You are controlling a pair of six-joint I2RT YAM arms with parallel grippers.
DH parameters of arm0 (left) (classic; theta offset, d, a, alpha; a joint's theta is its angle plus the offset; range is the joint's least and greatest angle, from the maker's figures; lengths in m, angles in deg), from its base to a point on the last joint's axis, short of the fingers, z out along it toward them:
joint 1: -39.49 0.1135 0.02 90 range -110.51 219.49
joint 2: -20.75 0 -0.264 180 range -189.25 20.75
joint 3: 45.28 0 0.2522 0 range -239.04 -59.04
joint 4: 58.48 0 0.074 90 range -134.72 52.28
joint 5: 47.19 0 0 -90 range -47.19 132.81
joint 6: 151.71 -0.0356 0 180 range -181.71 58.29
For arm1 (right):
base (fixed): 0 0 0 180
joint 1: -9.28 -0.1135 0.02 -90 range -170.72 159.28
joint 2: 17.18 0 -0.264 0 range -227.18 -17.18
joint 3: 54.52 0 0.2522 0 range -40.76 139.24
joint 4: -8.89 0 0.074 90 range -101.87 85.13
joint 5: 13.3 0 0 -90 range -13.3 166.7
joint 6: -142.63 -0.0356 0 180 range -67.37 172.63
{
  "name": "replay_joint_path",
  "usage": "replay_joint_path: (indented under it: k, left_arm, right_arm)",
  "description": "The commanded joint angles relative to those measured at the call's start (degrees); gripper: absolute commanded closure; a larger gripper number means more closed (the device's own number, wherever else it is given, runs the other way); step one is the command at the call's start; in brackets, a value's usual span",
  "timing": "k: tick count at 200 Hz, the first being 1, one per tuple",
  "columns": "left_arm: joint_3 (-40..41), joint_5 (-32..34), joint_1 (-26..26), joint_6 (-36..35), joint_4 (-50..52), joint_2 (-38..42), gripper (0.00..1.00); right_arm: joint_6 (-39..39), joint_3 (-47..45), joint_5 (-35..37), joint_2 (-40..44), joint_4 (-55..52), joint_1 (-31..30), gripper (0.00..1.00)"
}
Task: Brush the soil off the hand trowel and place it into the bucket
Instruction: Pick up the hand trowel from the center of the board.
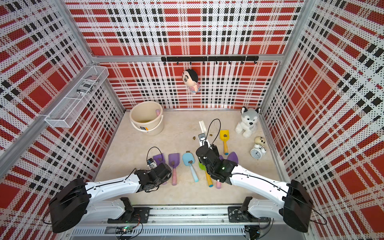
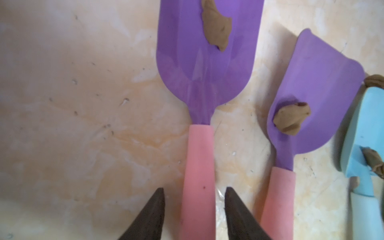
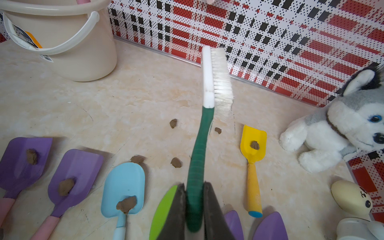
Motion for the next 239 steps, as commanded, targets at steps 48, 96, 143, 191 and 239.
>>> replay_joint_path:
  k: [48, 96, 143, 191, 239]
  left_arm:
    - [-2.19, 0.58, 0.18, -5.36, 4.43, -4.40, 0.64]
    - [-3.68, -0.58, 4.22, -9.68, 5.58, -4.15, 0.75]
    - [-6.17, -2.92, 9.95, -16.09, 7.40, 2.63, 0.88]
    - [-13.35, -13.81, 20.08, -32.93, 4.98, 10.76, 1.00]
    - [-20.98, -29.12, 23.98, -49.49, 1.01, 8.95, 1.00]
  right_arm:
    - [-1.19, 0.29, 0.46, 0.26, 0.18, -0.45, 1.00]
    - [-0.93, 0.51, 0.81, 0.57, 0.26, -0.45, 1.00]
    - [-1.81, 0.33, 0.14, 1.42, 0.61, -0.45, 1.00]
    - [-9.17, -2.04, -20.91, 5.14, 3.55, 6.35, 1.00]
    - [-14.44, -6.87, -44.70, 11.16, 11.83, 13.33, 1.00]
